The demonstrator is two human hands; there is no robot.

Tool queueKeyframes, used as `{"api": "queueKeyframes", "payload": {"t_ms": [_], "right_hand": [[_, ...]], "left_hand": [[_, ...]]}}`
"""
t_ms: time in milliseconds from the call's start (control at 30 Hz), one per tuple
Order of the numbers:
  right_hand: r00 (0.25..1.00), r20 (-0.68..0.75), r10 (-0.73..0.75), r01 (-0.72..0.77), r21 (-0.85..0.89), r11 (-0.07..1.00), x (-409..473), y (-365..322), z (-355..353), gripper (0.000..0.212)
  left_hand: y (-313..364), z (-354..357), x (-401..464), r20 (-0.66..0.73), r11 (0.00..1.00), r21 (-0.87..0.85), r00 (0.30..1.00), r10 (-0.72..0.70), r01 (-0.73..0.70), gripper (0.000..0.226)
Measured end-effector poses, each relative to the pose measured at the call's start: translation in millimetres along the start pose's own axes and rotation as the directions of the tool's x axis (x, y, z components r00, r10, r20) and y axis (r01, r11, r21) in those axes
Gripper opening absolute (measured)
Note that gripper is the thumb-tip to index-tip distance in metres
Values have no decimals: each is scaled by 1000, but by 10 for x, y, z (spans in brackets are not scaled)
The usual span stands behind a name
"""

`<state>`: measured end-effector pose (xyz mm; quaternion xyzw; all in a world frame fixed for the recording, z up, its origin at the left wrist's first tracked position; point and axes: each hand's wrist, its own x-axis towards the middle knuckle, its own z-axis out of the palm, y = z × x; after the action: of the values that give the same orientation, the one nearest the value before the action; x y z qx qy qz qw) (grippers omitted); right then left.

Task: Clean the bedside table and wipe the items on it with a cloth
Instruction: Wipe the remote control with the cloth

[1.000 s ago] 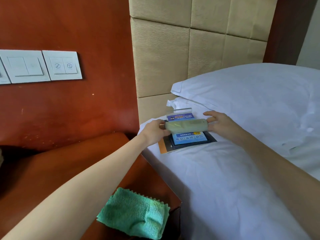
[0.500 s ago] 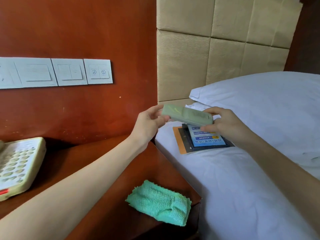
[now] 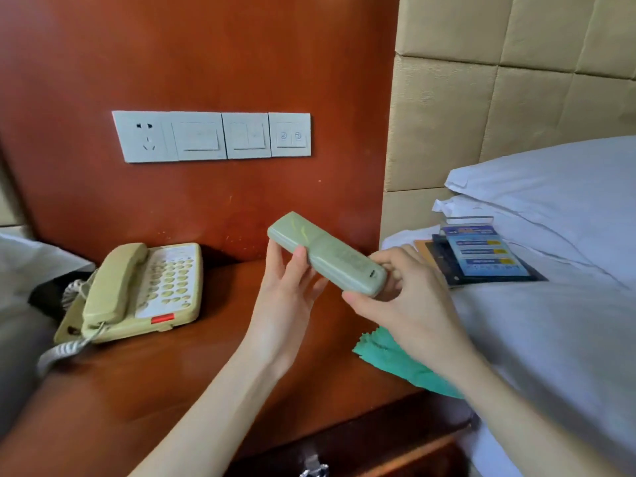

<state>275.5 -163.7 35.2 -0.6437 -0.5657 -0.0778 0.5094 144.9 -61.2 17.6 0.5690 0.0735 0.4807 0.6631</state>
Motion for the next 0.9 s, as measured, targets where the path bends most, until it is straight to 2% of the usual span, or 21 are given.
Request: {"api": "queueKeyframes", "payload": {"t_ms": [167, 300, 400, 533, 667, 767, 833, 900], "right_hand": [[999, 51, -20, 19, 18, 1000, -231, -182, 392, 38], [996, 92, -13, 10, 28, 1000, -329, -253, 565, 40], [985, 172, -28, 30, -10, 1000, -350, -267, 601, 44], [981, 184, -66, 79, -66, 995, -387, -148, 450, 43], [969, 246, -29, 101, -288, 952, -407, 158, 132, 37], [886, 464, 4, 220, -427, 877, -421, 425, -110, 44], [804, 594, 31, 256, -393, 883, -441, 558, -226, 48], [760, 647, 59, 205, -325, 923, -474, 661, -276, 50]], "left_hand": [[21, -369, -228, 29, 990, -142, 1000, 6, -2, 48], [-7, -511, -235, -71, 979, -200, 997, -43, 28, 52], [-24, -604, -246, -99, 983, -164, 991, -94, 77, 48], [-7, -762, -233, -131, 958, -115, 952, -277, 263, 66], [-3, -843, -167, -172, 827, -255, 819, -548, 500, 64], [-24, -889, -92, -145, 788, -239, 782, -607, 567, 66], [-20, -896, -13, -107, 777, -217, 777, -620, 591, 66], [-8, -895, 76, -72, 777, -156, 778, -624, 609, 66]]}}
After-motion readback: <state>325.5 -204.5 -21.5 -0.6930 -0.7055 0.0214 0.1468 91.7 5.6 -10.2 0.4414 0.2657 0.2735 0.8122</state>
